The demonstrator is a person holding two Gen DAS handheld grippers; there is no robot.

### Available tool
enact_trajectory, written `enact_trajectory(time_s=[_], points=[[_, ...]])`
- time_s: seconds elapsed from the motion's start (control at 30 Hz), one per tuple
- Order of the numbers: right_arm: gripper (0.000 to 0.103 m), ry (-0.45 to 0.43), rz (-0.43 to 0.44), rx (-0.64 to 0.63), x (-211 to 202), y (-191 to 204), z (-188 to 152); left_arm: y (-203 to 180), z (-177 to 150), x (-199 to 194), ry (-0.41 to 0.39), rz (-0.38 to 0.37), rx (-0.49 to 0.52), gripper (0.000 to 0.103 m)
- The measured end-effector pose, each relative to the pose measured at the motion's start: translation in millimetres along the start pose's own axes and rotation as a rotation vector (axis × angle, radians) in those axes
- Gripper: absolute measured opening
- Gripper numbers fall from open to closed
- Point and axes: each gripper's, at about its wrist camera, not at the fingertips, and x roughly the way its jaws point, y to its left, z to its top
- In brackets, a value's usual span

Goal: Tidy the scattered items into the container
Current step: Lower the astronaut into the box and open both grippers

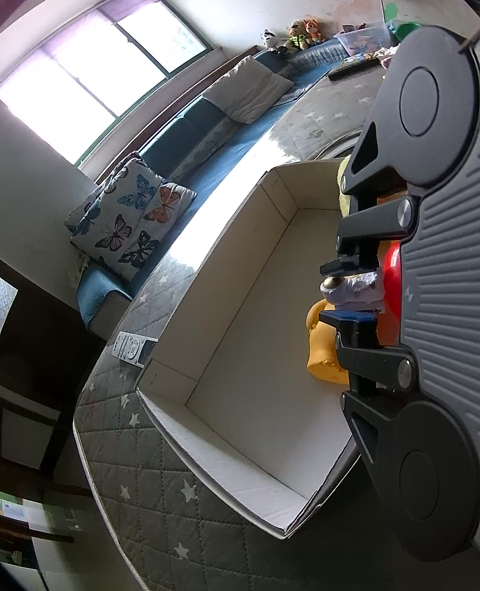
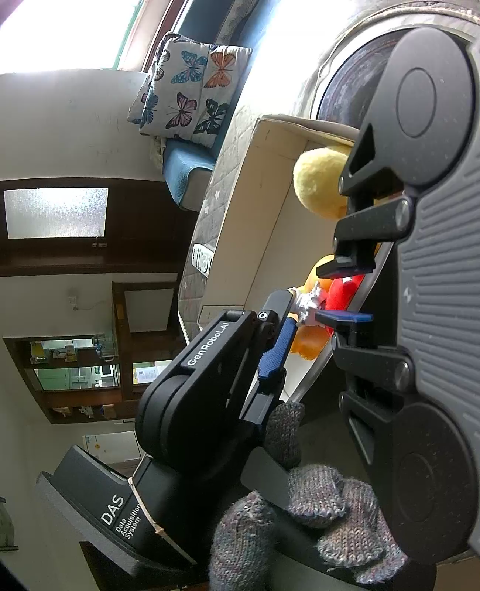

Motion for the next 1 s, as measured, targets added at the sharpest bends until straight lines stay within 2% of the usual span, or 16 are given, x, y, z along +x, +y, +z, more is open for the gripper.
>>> enact_trajectory(time_s=[0.37, 0.43, 0.6, 0.7, 0.77, 0.83, 1.0], points=[[0.033, -0.007, -0.014, 0.008, -10.4, -2.1, -7.4, -13.2, -7.6, -24.4, -0.048, -0.017, 0.096, 0.027], [0.043, -0.01, -0.019, 0.012, -13.6, -2.9, -8.7, -14.9, -11.4, -30.7, -0.058, -0.022, 0.116, 0.028], [0.051, -0.017, -0.034, 0.021, -23.8, -0.1, -13.2, -13.4, -20.6, -44.1, -0.075, -0.037, 0.131, 0.028], [0.063, -0.023, -0.046, 0.029, -29.3, 0.1, -16.3, -12.1, -28.0, -51.2, -0.086, -0.044, 0.148, 0.028], [0.064, -0.024, -0.052, 0.034, -32.5, -0.7, -18.2, -10.7, -32.2, -55.5, -0.091, -0.043, 0.159, 0.028], [0.071, -0.023, -0.056, 0.043, -35.1, -1.3, -19.8, -8.7, -36.0, -59.3, -0.097, -0.043, 0.164, 0.03], [0.08, -0.028, -0.068, 0.056, -40.2, -1.0, -24.3, -6.1, -46.7, -67.2, -0.111, -0.032, 0.2, 0.031]])
